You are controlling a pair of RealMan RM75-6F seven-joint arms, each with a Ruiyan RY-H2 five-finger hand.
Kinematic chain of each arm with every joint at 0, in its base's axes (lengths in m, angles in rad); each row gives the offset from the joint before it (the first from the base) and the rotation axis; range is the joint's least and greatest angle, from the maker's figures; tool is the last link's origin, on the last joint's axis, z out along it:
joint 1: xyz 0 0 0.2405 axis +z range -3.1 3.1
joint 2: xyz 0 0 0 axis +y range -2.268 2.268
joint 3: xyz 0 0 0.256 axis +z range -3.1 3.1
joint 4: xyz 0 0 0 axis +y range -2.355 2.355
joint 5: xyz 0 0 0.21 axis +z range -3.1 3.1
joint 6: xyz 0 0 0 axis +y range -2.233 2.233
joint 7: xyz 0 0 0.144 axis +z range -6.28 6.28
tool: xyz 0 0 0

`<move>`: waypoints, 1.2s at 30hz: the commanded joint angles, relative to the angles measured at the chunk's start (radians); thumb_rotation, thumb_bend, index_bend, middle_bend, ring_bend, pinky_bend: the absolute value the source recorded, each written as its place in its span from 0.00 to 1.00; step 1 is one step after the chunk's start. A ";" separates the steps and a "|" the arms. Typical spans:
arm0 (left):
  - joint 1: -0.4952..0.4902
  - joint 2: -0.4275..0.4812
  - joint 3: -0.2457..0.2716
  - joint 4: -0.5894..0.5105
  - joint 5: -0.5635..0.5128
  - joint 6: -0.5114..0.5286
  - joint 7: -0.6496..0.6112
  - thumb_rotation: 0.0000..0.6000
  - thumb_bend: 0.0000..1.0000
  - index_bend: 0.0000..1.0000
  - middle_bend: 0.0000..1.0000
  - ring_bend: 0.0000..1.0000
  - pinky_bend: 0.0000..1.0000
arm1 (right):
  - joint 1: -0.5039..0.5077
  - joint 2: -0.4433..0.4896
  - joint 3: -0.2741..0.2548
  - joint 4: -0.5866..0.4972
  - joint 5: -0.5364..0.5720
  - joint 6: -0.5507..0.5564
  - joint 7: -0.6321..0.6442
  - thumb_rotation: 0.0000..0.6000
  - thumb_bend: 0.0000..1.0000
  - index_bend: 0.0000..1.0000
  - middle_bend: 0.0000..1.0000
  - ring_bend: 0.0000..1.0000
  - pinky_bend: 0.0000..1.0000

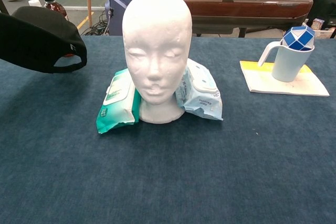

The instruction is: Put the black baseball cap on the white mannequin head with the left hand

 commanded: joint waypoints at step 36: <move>-0.107 0.023 -0.076 -0.075 -0.026 -0.001 0.059 1.00 0.39 0.81 0.35 0.12 0.36 | 0.001 0.003 0.000 -0.002 0.000 -0.002 0.004 1.00 0.20 0.54 0.48 0.38 0.66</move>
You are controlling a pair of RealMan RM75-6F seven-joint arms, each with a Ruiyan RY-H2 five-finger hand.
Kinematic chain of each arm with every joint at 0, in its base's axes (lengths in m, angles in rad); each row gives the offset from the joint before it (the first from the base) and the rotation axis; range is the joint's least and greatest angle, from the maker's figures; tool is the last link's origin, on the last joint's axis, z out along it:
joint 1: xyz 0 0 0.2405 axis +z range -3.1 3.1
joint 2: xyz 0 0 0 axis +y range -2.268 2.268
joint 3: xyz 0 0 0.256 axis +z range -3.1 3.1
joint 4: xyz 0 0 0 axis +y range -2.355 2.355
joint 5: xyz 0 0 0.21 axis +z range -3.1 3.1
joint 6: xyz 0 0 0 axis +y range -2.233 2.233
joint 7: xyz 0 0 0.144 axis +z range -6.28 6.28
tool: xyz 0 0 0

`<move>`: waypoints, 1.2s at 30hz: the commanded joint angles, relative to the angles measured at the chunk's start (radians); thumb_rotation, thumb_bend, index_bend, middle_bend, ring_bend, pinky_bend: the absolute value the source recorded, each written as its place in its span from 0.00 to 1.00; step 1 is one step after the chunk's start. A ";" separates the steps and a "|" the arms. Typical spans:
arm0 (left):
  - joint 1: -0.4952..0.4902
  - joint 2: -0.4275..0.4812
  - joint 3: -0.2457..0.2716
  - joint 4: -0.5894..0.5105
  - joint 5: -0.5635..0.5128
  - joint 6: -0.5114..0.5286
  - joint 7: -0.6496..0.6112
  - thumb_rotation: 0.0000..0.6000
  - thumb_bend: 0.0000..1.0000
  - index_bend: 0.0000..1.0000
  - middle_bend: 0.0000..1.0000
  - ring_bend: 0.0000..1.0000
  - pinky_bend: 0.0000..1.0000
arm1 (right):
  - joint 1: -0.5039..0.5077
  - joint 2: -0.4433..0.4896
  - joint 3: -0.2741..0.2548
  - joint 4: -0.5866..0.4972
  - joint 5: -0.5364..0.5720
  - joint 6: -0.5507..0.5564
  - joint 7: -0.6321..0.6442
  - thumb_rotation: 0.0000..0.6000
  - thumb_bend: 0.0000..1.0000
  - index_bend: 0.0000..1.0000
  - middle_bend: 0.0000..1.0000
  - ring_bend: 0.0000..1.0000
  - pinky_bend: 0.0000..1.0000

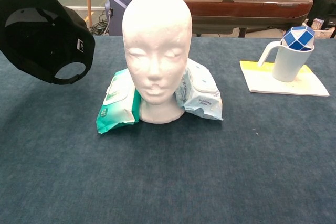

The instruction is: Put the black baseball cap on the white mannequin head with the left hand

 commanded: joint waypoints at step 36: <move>-0.149 -0.006 -0.078 -0.040 -0.025 -0.046 0.073 1.00 0.39 0.83 0.36 0.12 0.36 | -0.001 0.004 0.002 0.001 0.000 0.003 0.013 1.00 0.20 0.54 0.48 0.38 0.66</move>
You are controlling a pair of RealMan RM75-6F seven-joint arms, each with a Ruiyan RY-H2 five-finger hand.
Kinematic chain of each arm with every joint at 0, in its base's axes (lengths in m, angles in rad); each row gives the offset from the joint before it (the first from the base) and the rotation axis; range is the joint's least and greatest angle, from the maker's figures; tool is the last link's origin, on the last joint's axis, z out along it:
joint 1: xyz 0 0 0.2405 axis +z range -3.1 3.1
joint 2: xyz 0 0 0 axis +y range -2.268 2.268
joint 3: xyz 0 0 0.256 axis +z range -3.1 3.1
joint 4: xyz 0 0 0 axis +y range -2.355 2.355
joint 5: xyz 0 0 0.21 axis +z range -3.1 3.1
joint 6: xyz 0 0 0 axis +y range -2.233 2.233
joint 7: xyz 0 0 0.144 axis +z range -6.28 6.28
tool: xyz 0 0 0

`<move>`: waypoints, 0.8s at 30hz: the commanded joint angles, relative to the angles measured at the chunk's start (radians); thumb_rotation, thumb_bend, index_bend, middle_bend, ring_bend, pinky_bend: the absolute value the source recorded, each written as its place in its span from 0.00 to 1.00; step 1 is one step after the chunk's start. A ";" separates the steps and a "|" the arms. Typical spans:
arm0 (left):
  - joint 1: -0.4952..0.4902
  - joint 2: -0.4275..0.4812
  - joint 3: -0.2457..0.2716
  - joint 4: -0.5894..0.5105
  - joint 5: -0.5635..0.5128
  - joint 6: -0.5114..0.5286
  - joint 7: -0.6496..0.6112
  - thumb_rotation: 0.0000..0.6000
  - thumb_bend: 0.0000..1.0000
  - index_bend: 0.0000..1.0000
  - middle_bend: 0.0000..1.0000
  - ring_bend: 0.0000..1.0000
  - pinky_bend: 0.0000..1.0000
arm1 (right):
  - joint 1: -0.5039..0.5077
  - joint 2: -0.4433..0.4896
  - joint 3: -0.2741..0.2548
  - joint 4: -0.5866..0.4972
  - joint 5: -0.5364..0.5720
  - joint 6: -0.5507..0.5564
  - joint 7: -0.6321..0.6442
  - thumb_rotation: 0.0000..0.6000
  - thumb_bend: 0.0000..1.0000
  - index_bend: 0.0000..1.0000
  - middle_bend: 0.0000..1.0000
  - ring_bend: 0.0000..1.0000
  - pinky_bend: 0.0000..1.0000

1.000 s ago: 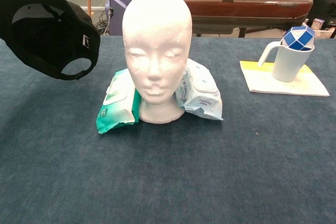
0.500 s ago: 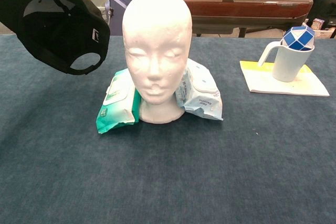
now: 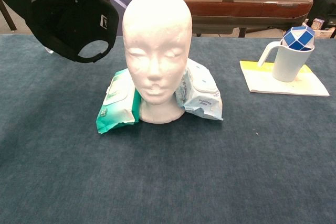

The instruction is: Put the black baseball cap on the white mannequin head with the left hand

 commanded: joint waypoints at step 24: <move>-0.169 -0.041 -0.066 -0.161 0.008 -0.001 0.160 1.00 0.39 0.83 0.37 0.12 0.36 | -0.007 0.011 0.002 0.000 -0.004 0.017 0.028 1.00 0.20 0.53 0.48 0.38 0.66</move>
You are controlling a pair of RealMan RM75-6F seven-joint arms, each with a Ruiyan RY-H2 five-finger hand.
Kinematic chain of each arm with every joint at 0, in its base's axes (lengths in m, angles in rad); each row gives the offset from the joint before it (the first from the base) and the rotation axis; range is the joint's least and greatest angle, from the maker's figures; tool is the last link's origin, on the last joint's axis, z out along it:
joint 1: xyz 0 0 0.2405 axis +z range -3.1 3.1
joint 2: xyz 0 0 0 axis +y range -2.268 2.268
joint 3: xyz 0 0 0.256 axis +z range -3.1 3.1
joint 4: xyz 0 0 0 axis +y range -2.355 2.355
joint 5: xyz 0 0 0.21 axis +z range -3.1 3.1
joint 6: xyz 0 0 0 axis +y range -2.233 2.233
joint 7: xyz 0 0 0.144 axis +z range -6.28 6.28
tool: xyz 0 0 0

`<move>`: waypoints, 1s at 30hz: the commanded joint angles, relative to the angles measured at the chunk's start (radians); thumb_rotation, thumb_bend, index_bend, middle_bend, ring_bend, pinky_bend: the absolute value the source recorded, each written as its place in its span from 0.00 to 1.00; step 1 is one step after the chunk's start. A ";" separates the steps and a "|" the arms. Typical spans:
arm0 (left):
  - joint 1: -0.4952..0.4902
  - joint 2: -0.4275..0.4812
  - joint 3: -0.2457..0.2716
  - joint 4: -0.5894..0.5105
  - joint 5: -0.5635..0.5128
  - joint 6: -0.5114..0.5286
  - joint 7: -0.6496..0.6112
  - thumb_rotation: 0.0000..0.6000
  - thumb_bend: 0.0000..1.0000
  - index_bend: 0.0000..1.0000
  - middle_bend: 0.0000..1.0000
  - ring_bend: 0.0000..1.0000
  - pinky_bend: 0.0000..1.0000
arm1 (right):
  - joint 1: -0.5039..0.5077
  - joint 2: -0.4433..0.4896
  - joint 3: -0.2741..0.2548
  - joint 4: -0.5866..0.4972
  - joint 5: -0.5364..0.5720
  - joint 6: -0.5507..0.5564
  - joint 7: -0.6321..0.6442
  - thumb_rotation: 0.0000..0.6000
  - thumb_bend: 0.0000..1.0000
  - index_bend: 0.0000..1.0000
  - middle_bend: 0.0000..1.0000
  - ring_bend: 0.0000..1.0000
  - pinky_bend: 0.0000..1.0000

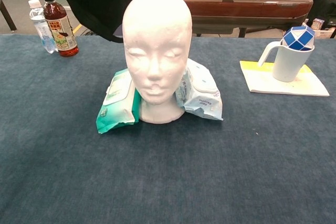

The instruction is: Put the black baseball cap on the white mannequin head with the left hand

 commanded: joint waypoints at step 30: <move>-0.011 -0.068 0.099 -0.186 0.148 0.104 0.162 1.00 0.39 0.84 0.38 0.12 0.36 | -0.004 0.008 0.005 0.002 0.003 0.006 0.019 1.00 0.20 0.53 0.48 0.38 0.65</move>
